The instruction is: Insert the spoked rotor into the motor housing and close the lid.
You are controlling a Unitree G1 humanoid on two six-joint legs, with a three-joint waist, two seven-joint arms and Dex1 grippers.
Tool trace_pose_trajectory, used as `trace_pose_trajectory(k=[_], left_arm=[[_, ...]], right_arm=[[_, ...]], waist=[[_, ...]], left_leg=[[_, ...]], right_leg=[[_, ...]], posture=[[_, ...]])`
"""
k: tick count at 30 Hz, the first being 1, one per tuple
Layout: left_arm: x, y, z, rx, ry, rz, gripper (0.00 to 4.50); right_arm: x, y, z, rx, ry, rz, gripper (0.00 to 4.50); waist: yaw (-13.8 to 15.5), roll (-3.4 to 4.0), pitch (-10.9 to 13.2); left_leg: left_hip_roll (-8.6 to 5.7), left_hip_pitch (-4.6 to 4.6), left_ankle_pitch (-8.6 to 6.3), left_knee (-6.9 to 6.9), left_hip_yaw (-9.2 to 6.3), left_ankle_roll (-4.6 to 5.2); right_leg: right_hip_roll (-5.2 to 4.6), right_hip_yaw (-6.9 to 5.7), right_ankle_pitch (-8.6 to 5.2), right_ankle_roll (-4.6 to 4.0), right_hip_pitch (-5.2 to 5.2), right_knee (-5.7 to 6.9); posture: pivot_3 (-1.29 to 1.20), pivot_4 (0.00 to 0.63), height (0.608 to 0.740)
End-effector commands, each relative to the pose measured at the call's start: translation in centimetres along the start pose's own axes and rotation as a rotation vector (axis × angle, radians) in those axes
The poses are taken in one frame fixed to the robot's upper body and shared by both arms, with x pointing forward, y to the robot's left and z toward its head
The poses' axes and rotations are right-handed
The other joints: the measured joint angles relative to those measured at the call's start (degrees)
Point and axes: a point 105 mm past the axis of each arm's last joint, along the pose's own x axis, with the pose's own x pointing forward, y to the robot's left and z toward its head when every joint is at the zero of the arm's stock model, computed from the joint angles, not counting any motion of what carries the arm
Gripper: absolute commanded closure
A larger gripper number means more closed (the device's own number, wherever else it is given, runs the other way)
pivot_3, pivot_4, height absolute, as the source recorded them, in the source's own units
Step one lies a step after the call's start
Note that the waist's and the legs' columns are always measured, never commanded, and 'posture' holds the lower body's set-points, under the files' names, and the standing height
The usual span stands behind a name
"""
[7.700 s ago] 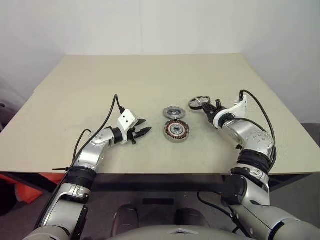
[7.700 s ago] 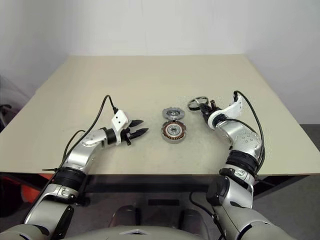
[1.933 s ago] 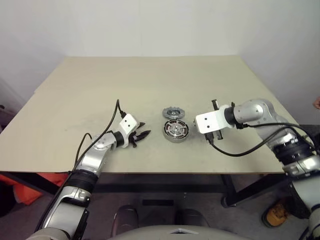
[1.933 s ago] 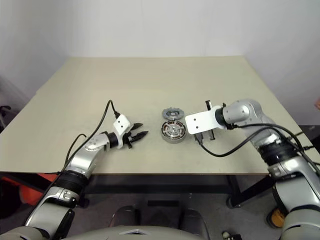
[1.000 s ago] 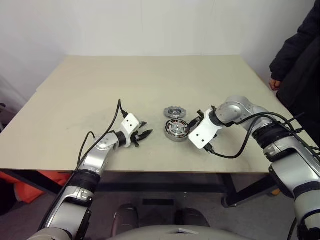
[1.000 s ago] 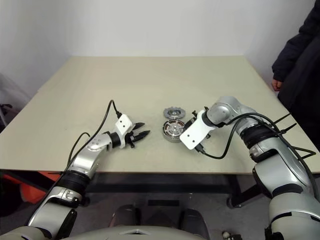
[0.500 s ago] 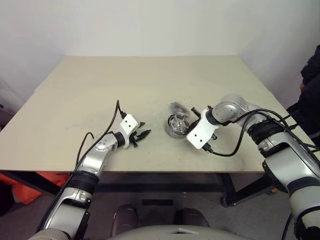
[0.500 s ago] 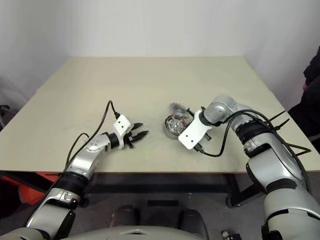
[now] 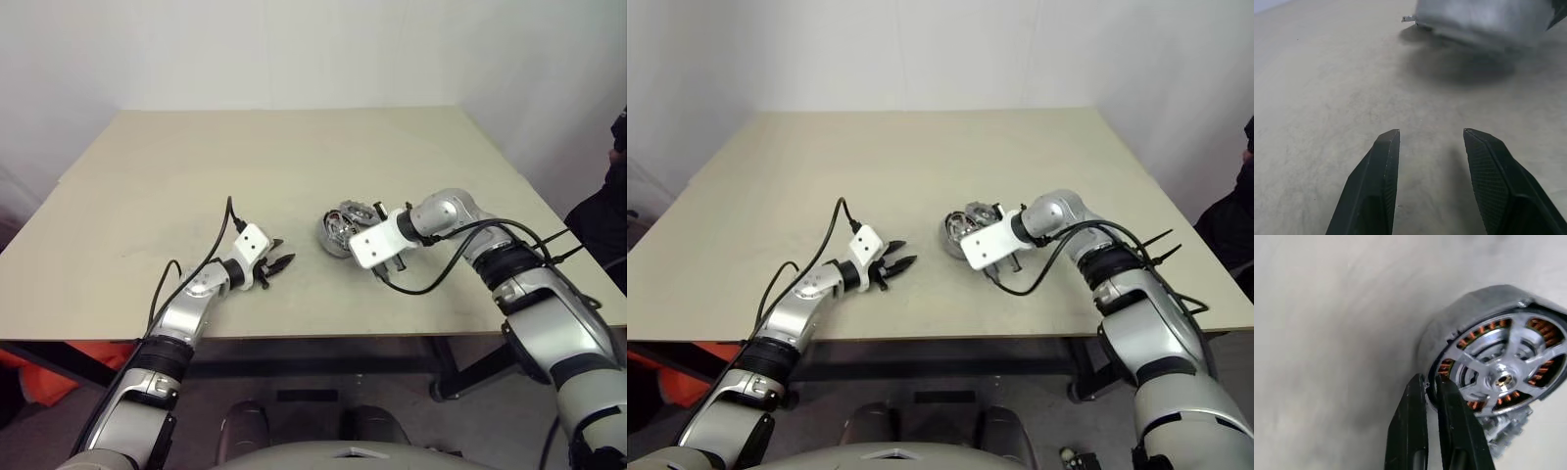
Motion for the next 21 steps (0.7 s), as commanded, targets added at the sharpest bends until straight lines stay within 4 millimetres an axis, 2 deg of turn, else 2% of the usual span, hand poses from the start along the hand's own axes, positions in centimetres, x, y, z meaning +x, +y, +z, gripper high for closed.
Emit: trace_pose_trajectory(k=[1, 9, 21], left_arm=[[-0.7, 1.0, 1.0, 0.018, -0.043, 0.047, 2.31], [-2.7, 2.4, 0.4, 0.019, -0.025, 0.123, 2.31], [-6.7, 3.2, -0.7, 0.01, 0.011, 0.264, 2.31]], right_arm=[[-2.7, -2.3, 3.2, 0.125, -0.118, -0.079, 4.49], [-2.4, -1.7, 5.4, 0.335, -0.164, -0.023, 4.49], [1.5, -3.1, 6.2, 0.55, -0.148, 0.004, 4.49]], waist=[[0.21, 0.0, 0.0], [1.08, 0.01, 0.01], [1.3, 0.02, 0.03]], left_leg=[[0.01, -0.01, -0.01, -0.01, -0.01, 0.01], [0.03, 0.11, 0.04, -0.03, -0.02, -0.08], [0.03, 0.11, 0.05, -0.13, -0.05, -0.16]], right_leg=[[0.0, 0.0, -0.01, -0.01, -0.01, -0.01], [-0.01, 0.0, -0.03, -0.01, 0.05, -0.01], [-0.01, 0.01, -0.03, -0.01, 0.02, -0.04]], posture=[[0.0, 0.0, 0.74], [0.0, 0.0, 0.74], [0.0, 0.0, 0.74]])
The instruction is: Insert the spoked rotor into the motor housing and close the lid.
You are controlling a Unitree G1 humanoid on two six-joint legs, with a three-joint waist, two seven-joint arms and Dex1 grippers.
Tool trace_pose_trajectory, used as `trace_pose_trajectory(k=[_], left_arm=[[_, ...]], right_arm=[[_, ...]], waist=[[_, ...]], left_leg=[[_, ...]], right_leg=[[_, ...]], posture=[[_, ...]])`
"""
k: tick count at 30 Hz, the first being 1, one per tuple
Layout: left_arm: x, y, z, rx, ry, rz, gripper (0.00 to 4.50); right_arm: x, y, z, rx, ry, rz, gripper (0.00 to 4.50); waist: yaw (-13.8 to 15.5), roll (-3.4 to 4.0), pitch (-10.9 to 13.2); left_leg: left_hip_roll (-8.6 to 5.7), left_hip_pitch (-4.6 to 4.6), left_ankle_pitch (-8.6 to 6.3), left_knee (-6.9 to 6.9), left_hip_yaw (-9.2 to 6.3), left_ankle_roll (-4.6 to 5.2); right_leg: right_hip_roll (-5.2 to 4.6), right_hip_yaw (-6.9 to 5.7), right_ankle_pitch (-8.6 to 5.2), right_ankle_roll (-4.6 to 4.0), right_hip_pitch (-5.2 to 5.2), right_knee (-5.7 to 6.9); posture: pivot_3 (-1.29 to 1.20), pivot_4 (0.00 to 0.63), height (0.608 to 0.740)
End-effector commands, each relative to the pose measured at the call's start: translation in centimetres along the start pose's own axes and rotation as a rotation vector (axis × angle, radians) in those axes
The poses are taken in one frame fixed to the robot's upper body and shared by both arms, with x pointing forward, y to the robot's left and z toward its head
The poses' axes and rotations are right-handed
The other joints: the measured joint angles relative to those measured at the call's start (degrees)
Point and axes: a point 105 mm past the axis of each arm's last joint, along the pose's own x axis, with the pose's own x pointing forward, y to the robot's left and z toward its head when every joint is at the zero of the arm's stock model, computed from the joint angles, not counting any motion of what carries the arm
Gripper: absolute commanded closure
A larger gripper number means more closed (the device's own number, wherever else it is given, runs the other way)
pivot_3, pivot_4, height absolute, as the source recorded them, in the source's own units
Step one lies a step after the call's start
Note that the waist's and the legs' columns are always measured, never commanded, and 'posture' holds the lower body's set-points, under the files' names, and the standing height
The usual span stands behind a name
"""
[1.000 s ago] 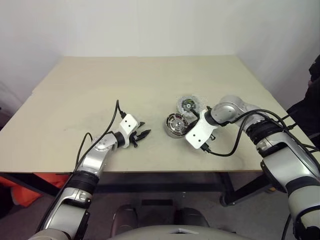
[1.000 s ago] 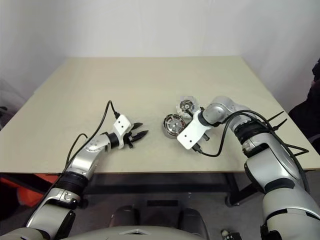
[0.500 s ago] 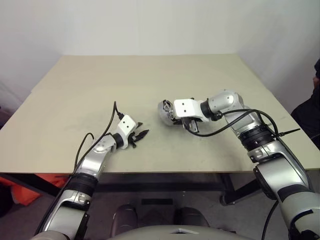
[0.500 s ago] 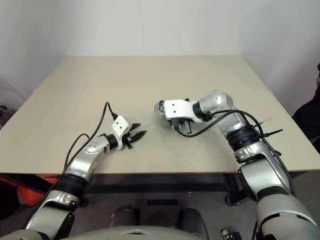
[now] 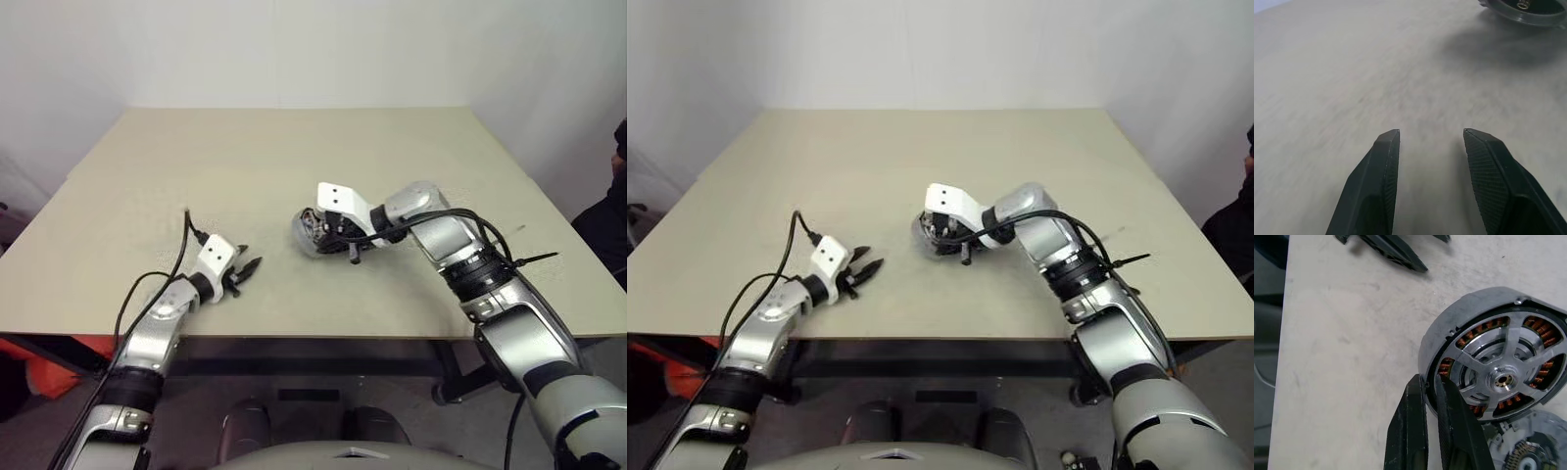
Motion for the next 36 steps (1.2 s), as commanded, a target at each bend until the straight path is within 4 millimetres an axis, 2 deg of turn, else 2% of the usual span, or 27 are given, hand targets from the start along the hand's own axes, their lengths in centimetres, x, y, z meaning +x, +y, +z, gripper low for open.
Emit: trace_pose_trajectory(k=[1, 7, 15, 16, 18, 27, 28, 36], left_arm=[[-1.0, 1.1, 1.6, 0.023, -0.047, 0.058, 2.31], [-1.5, 1.3, 1.6, 0.021, -0.041, 0.086, 2.31], [-1.3, 1.6, 1.9, 0.027, -0.046, 0.09, 2.31], [-1.3, 1.6, 2.0, 0.028, -0.047, 0.089, 2.31], [-1.2, 1.5, 2.1, 0.03, -0.049, 0.085, 2.31], [-0.5, 1.5, 2.4, 0.036, -0.055, 0.066, 2.31], [-0.5, 1.5, 2.4, 0.036, -0.055, 0.065, 2.31], [0.1, 1.5, 2.7, 0.047, -0.057, 0.035, 2.31]], right_arm=[[-0.3, -1.5, 2.5, 0.019, -0.036, -0.052, 4.49], [1.2, -1.6, 2.6, 0.127, -0.016, -0.036, 4.49], [2.8, -1.8, 1.2, 0.227, 0.026, -0.055, 4.49], [2.9, -2.0, 1.0, 0.233, 0.03, -0.074, 3.81], [2.8, -2.4, 1.0, 0.226, 0.024, -0.104, 3.32], [1.2, -2.5, 2.9, 0.215, -0.055, -0.093, 0.25], [1.0, -2.5, 3.1, 0.216, -0.063, -0.092, 0.01], [0.3, -1.6, 3.5, 0.205, -0.119, -0.095, 0.01]], waist=[[-0.02, 0.01, 0.02], [0.07, 0.01, 0.03], [0.14, 0.01, 0.04], [0.16, 0.01, 0.04], [0.15, 0.02, 0.04], [0.08, 0.02, 0.04], [0.09, 0.02, 0.04], [0.13, 0.01, 0.04]], left_leg=[[0.0, 0.01, 0.0, 0.0, 0.0, 0.0], [0.0, 0.01, 0.01, 0.0, -0.03, -0.03], [-0.01, 0.02, 0.0, -0.01, -0.05, -0.04], [-0.01, 0.03, 0.0, -0.02, -0.05, -0.05], [0.0, 0.05, 0.01, -0.01, -0.06, -0.06], [-0.01, 0.13, 0.06, -0.02, -0.08, -0.15], [-0.01, 0.13, 0.07, -0.02, -0.08, -0.16], [-0.02, 0.11, 0.07, -0.06, -0.08, -0.16]], right_leg=[[0.0, 0.0, 0.0, 0.0, 0.0, 0.0], [0.0, 0.0, 0.0, 0.0, 0.02, 0.0], [-0.01, 0.0, 0.0, 0.01, 0.04, 0.0], [-0.01, 0.0, 0.0, 0.01, 0.05, 0.0], [-0.01, 0.0, -0.01, 0.01, 0.07, 0.0], [0.02, 0.01, -0.01, 0.04, 0.1, 0.04], [0.02, 0.01, -0.01, 0.04, 0.1, 0.04], [0.02, 0.01, -0.01, 0.03, 0.08, 0.02]], posture=[[0.0, 0.0, 0.74], [0.0, 0.0, 0.74], [0.0, 0.0, 0.74], [0.0, 0.0, 0.74], [0.0, 0.0, 0.74], [0.0, 0.0, 0.74], [0.0, 0.0, 0.74], [0.0, 0.0, 0.74]])
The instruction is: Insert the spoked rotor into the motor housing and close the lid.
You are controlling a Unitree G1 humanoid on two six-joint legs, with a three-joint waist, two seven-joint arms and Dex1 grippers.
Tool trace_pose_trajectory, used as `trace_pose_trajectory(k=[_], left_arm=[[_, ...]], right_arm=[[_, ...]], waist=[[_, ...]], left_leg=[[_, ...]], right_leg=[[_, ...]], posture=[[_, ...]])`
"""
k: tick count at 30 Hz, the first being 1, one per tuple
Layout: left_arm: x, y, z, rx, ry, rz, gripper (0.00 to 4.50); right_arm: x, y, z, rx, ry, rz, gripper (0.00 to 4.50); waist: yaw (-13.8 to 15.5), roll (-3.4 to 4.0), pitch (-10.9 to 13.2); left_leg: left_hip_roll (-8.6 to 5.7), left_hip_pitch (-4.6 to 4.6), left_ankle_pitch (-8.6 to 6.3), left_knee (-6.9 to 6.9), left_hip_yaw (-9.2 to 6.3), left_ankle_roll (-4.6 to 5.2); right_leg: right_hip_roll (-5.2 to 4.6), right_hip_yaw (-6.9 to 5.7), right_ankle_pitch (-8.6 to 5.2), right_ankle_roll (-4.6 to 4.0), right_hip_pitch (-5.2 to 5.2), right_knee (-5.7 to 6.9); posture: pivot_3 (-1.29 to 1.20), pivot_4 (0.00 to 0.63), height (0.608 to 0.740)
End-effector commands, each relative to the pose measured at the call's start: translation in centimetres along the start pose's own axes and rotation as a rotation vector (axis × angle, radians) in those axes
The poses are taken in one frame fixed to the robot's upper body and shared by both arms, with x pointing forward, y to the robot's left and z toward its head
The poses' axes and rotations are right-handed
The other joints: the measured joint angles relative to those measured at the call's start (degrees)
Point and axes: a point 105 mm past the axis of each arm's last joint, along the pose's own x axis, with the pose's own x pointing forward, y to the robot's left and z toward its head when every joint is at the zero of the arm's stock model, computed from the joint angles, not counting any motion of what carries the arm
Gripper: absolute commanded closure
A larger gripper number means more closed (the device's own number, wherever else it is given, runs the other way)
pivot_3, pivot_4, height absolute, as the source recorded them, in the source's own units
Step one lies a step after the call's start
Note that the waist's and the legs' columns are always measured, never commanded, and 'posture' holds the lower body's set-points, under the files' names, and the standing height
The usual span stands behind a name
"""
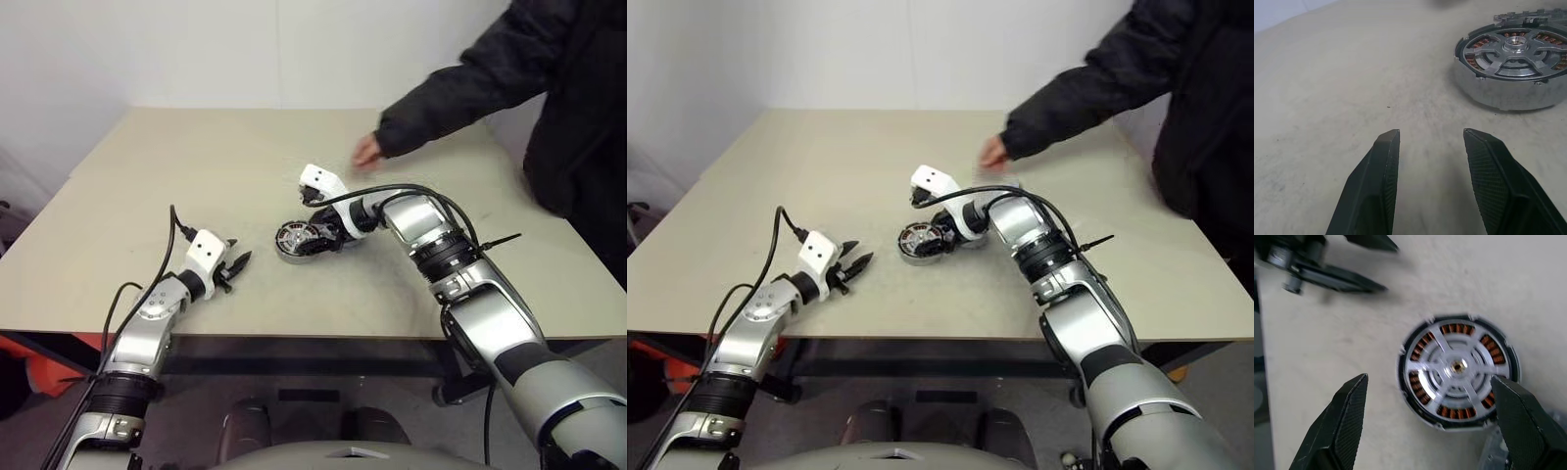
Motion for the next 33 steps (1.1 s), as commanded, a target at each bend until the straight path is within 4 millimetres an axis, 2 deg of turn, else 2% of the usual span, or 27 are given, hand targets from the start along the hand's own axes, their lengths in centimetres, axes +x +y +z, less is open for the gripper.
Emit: trace_pose_trajectory(k=[1, 12, 25, 30, 33], left_arm=[[0.3, 0.5, 1.4, 0.033, -0.04, -0.004, 2.31], [0.5, 0.3, 1.3, 0.035, -0.041, -0.019, 2.31], [0.7, 0.1, 1.5, 0.035, -0.045, -0.027, 2.31], [0.9, -0.1, 1.7, 0.022, -0.059, -0.014, 2.31], [1.0, -0.5, 1.7, 0.012, -0.062, -0.015, 2.31]], right_arm=[[-1.1, 0.1, 1.2, -0.023, -0.056, -0.012, 0.01], [-1.9, 0.6, 0.9, -0.036, -0.08, -0.02, 0.01], [-1.7, 1.0, 0.7, -0.042, -0.093, -0.023, 0.01], [-2.3, -0.1, 2.3, -0.274, -0.241, -0.148, 0.01], [-2.5, -0.3, 2.2, -0.376, -0.284, -0.191, 0.01]], waist=[[0.0, 0.0, 0.0], [0.02, -0.01, 0.0], [0.02, -0.01, 0.0], [0.09, -0.01, 0.0], [0.06, -0.02, 0.0]], left_leg=[[0.0, 0.0, 0.0, 0.0, 0.0, 0.0], [-0.01, 0.01, 0.02, 0.0, 0.0, -0.04], [-0.02, 0.02, 0.06, 0.0, 0.0, -0.1], [-0.01, 0.01, 0.06, 0.0, 0.0, -0.1], [-0.02, 0.0, 0.06, 0.0, 0.0, -0.1]], right_leg=[[0.0, 0.0, 0.0, 0.0, 0.0, 0.0], [0.0, 0.0, 0.0, 0.0, 0.01, 0.01], [0.0, 0.0, 0.0, 0.01, 0.01, 0.02], [-0.01, 0.0, 0.0, 0.01, 0.0, 0.0], [-0.01, 0.0, -0.01, 0.02, 0.0, 0.0]], posture=[[0.0, 0.0, 0.74], [0.0, 0.0, 0.74], [0.0, 0.0, 0.74], [0.0, 0.0, 0.74], [0.0, 0.0, 0.74]])
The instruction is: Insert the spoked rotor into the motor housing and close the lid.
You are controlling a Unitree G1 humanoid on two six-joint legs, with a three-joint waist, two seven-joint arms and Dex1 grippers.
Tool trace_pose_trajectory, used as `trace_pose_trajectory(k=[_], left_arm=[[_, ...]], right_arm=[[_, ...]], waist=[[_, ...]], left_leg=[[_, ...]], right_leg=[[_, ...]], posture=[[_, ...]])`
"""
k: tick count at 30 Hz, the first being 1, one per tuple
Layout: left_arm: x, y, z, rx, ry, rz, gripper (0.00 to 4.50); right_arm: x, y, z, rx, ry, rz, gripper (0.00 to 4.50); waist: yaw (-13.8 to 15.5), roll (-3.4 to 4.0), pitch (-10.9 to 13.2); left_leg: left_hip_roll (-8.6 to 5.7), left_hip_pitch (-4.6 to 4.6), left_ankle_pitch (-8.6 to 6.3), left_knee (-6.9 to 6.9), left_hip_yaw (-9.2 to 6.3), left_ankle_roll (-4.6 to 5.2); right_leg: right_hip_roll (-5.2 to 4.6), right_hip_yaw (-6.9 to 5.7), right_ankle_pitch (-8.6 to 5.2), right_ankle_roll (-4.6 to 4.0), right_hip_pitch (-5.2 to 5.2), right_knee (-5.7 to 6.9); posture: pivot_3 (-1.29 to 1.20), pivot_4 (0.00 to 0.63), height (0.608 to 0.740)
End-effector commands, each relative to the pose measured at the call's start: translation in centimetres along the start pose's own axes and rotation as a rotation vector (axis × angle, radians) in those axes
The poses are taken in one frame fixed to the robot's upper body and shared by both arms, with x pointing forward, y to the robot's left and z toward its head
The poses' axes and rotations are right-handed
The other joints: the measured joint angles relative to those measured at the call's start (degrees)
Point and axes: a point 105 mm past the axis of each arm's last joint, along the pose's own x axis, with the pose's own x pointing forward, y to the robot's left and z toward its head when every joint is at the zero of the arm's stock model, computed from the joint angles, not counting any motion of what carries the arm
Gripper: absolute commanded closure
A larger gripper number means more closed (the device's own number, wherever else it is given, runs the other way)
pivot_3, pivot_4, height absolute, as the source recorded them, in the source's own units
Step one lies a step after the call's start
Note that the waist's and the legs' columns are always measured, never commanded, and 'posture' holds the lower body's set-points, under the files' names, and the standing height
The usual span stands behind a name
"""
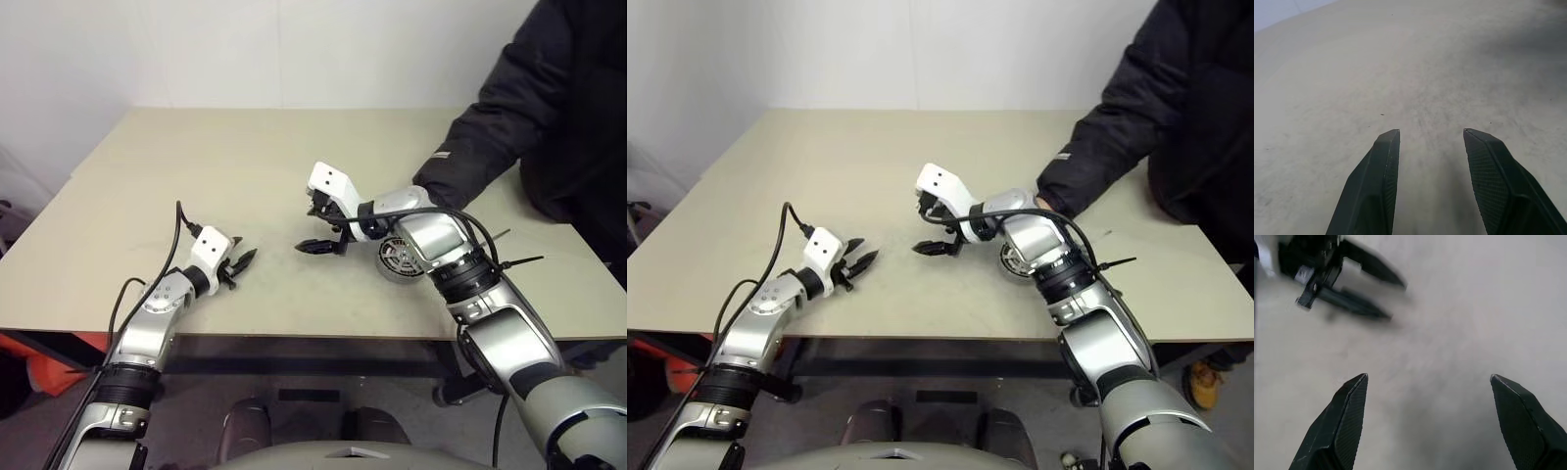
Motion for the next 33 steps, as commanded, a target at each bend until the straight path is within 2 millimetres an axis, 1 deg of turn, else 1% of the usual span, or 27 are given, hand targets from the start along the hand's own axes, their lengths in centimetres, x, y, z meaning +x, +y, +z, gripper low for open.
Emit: trace_pose_trajectory(k=[1, 5, 6, 8, 10, 11, 13, 16, 17, 20, 23, 26, 33], left_arm=[[0.3, -0.2, 1.4, 0.026, -0.048, 0.001, 2.31], [0.4, -0.3, 1.3, 0.026, -0.046, -0.006, 2.31], [0.5, -0.2, 1.4, 0.028, -0.046, -0.007, 2.31], [0.7, 0.0, 1.5, 0.034, -0.047, -0.01, 2.31], [0.8, 0.1, 1.7, 0.037, -0.049, -0.015, 2.31], [0.9, 0.0, 1.7, 0.037, -0.05, -0.02, 2.31], [1.1, -0.1, 1.7, 0.036, -0.052, -0.026, 2.31], [1.3, -0.3, 1.7, 0.036, -0.055, -0.034, 2.31], [1.4, -0.3, 1.8, 0.036, -0.056, -0.035, 2.31], [1.5, -0.2, 1.8, 0.037, -0.059, -0.037, 2.31], [1.6, -0.4, 1.8, 0.036, -0.06, -0.041, 2.31], [1.6, -0.5, 1.7, 0.035, -0.061, -0.044, 2.31], [1.4, -0.5, 1.5, 0.031, -0.059, -0.041, 2.31]], right_arm=[[-1.0, -0.9, 1.1, -0.179, -0.076, -0.072, 0.01], [-1.9, -0.7, 0.2, -0.317, -0.071, -0.061, 0.01], [-2.4, -0.3, -0.1, -0.374, -0.067, -0.026, 0.01], [-3.8, 0.5, -1.3, -0.515, -0.022, 0.064, 0.01], [-5.3, 1.1, -2.8, -0.595, 0.045, 0.158, 0.01], [-6.3, 1.0, -3.8, -0.641, 0.116, 0.201, 0.01], [-7.7, 0.9, -4.9, -0.688, 0.196, 0.248, 0.01], [-9.6, 0.4, -5.6, -0.701, 0.274, 0.288, 0.01], [-10.5, -0.2, -6.3, -0.71, 0.326, 0.286, 0.01], [-12.1, -1.3, -7.6, -0.741, 0.434, 0.288, 0.01], [-13.0, -1.9, -8.2, -0.767, 0.49, 0.296, 0.01], [-13.7, -2.2, -8.8, -0.788, 0.529, 0.316, 0.01], [-15.6, -1.5, -11.4, -0.797, 0.629, 0.405, 0.01]], waist=[[-0.01, 0.0, 0.0], [0.01, -0.04, 0.0], [-0.04, -0.03, 0.0], [0.03, -0.04, 0.0], [0.09, -0.05, 0.01], [0.06, -0.05, 0.01], [0.01, -0.05, 0.01], [-0.2, -0.06, 0.01], [-0.2, -0.06, 0.01], [-0.17, -0.05, 0.01], [-0.16, -0.06, 0.01], [-0.14, -0.06, 0.01], [0.13, -0.07, 0.01]], left_leg=[[0.0, 0.0, 0.0, 0.0, 0.0, 0.0], [-0.01, 0.0, 0.0, 0.01, 0.0, 0.01], [-0.01, -0.01, 0.0, 0.02, 0.0, 0.01], [-0.01, -0.01, -0.01, 0.02, 0.0, 0.01], [-0.01, -0.02, -0.01, 0.02, 0.0, 0.03], [-0.01, -0.03, -0.03, 0.04, 0.0, 0.05], [-0.01, -0.04, -0.06, 0.09, 0.01, 0.12], [-0.02, -0.02, -0.07, 0.1, 0.02, 0.14], [-0.02, -0.03, -0.07, 0.1, 0.03, 0.14], [-0.01, 0.0, -0.07, 0.14, 0.03, 0.15], [-0.02, -0.02, -0.07, 0.18, 0.03, 0.15], [-0.01, -0.03, -0.09, 0.17, 0.03, 0.19], [-0.01, -0.09, -0.15, 0.19, 0.03, 0.29]], right_leg=[[0.0, 0.0, -0.01, 0.01, 0.0, 0.0], [0.0, 0.0, -0.04, 0.07, 0.02, 0.0], [0.0, 0.0, -0.04, 0.07, 0.02, 0.0], [0.0, -0.01, -0.06, 0.1, 0.02, 0.0], [0.0, -0.01, -0.07, 0.12, 0.03, -0.01], [-0.01, -0.01, -0.06, 0.11, 0.03, -0.02], [-0.01, -0.01, -0.02, 0.04, 0.05, -0.02], [0.02, -0.01, 0.0, 0.0, 0.05, -0.01], [0.03, -0.01, 0.0, 0.0, 0.05, -0.01], [0.05, -0.01, 0.0, 0.01, 0.05, 0.01], [0.04, -0.01, 0.0, 0.0, 0.05, 0.01], [0.05, -0.01, 0.01, -0.02, 0.04, 0.01], [-0.03, -0.02, 0.01, -0.03, 0.06, -0.01]], posture=[[0.0, 0.0, 0.74], [0.0, 0.0, 0.74], [0.0, 0.0, 0.74], [0.0, 0.0, 0.74], [0.0, 0.0, 0.74], [0.0, 0.0, 0.74], [0.0, 0.0, 0.74], [0.0, 0.0, 0.74], [0.0, 0.0, 0.74], [0.0, 0.0, 0.74], [0.0, 0.0, 0.74], [0.0, 0.0, 0.74], [0.0, 0.0, 0.74]])
